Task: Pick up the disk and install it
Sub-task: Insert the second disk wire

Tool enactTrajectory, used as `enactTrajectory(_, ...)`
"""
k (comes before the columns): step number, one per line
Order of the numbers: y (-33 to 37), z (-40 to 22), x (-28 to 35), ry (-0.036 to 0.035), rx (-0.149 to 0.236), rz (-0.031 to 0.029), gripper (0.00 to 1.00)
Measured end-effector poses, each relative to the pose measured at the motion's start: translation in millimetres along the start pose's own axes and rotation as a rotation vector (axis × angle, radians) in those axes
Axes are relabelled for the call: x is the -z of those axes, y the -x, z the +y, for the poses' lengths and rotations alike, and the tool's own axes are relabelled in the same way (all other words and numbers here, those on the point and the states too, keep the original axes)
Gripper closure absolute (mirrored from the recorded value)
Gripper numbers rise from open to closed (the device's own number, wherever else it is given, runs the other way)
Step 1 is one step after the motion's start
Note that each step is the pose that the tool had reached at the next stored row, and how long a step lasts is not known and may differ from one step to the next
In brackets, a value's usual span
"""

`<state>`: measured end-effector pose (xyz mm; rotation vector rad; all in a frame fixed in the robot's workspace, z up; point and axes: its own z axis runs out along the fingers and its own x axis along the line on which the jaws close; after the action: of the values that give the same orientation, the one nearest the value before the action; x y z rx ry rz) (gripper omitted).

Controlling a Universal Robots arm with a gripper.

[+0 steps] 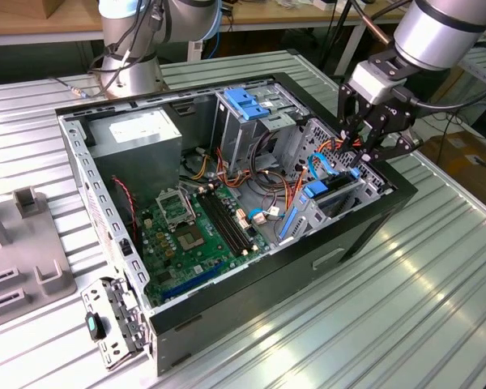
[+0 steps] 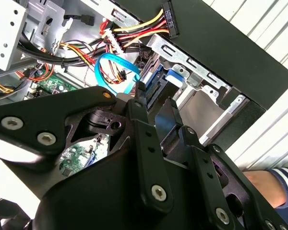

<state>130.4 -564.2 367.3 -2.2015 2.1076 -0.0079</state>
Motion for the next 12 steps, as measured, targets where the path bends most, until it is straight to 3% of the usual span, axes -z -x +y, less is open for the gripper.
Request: enactTrajectory(12, 3.1, -0.5, -0.1, 0.0002, 0.003, 0.0000, 0.64)
